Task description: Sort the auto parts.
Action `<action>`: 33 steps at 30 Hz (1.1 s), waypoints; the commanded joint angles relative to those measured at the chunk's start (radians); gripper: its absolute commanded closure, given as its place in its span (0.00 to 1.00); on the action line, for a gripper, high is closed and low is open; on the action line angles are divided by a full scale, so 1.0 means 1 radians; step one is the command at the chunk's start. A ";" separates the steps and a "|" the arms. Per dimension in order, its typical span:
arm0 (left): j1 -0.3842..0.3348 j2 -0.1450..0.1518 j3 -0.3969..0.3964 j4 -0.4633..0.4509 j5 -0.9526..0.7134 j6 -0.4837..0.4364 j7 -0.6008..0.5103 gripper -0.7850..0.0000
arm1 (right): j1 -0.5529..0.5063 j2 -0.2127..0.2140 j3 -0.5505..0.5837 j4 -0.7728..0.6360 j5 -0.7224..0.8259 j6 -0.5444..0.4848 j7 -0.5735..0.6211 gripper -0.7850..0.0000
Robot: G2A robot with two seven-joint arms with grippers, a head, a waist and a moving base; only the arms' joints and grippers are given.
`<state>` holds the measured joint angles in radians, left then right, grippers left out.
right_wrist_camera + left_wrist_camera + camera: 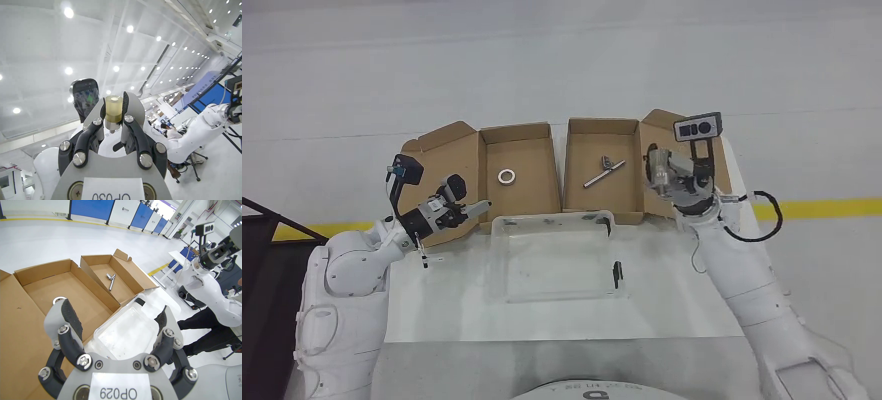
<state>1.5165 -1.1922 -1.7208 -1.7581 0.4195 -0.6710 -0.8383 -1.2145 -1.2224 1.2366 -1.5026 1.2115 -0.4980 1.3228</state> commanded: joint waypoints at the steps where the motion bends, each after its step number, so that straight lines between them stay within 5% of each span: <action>1: 0.000 0.000 0.000 0.000 0.000 0.000 0.000 0.00 | -0.002 -0.014 0.007 -0.006 -0.108 -0.034 -0.034 1.00; 10: 0.000 0.000 0.000 0.000 0.000 0.000 0.000 0.00 | 0.018 -0.035 -0.045 0.019 -0.458 -0.233 -0.233 1.00; 22: 0.000 0.000 0.000 0.000 0.000 0.000 0.000 0.00 | 0.019 -0.034 -0.044 0.021 -0.482 -0.237 -0.246 1.00; 33: 0.000 0.000 0.000 0.000 0.000 0.000 0.000 0.00 | -0.040 -0.070 -0.065 -0.151 -1.418 -0.226 -0.932 1.00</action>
<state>1.5165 -1.1922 -1.7208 -1.7581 0.4195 -0.6710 -0.8383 -1.2483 -1.2878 1.1798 -1.6387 -0.0413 -0.7386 0.4829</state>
